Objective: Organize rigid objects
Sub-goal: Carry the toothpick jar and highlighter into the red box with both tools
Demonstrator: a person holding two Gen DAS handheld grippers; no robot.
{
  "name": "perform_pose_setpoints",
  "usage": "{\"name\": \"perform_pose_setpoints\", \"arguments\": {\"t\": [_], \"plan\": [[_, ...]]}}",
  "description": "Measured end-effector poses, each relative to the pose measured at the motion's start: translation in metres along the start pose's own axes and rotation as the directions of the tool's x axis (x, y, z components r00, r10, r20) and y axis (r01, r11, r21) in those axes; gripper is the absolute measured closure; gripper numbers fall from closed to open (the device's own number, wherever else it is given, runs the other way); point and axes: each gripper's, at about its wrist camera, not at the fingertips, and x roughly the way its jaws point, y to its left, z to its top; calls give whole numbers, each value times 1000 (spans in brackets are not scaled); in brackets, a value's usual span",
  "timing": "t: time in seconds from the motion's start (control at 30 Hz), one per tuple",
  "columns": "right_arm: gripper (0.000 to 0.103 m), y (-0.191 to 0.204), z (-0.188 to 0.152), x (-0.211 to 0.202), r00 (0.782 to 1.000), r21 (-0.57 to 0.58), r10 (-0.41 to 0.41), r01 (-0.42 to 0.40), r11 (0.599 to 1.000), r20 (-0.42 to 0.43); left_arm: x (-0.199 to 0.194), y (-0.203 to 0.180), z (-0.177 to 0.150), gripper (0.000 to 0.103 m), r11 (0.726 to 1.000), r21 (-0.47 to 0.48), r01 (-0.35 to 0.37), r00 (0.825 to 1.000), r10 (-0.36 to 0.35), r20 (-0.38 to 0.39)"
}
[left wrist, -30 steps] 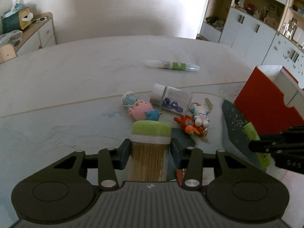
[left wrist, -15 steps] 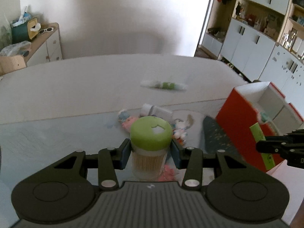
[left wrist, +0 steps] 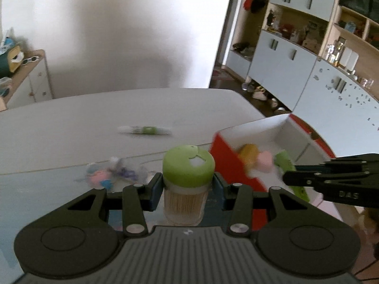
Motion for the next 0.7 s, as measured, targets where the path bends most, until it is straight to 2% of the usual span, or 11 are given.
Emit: {"name": "perform_pose_setpoints", "arguments": {"t": [0.4, 0.7], "plan": [[88, -85, -9, -19, 997, 29, -75, 75, 997, 0, 30, -98, 15, 59, 997, 51, 56, 998, -55, -23], [88, -138, -12, -11, 988, 18, -152, 152, 988, -22, 72, -155, 21, 59, 994, 79, 80, 991, -71, -110]]}}
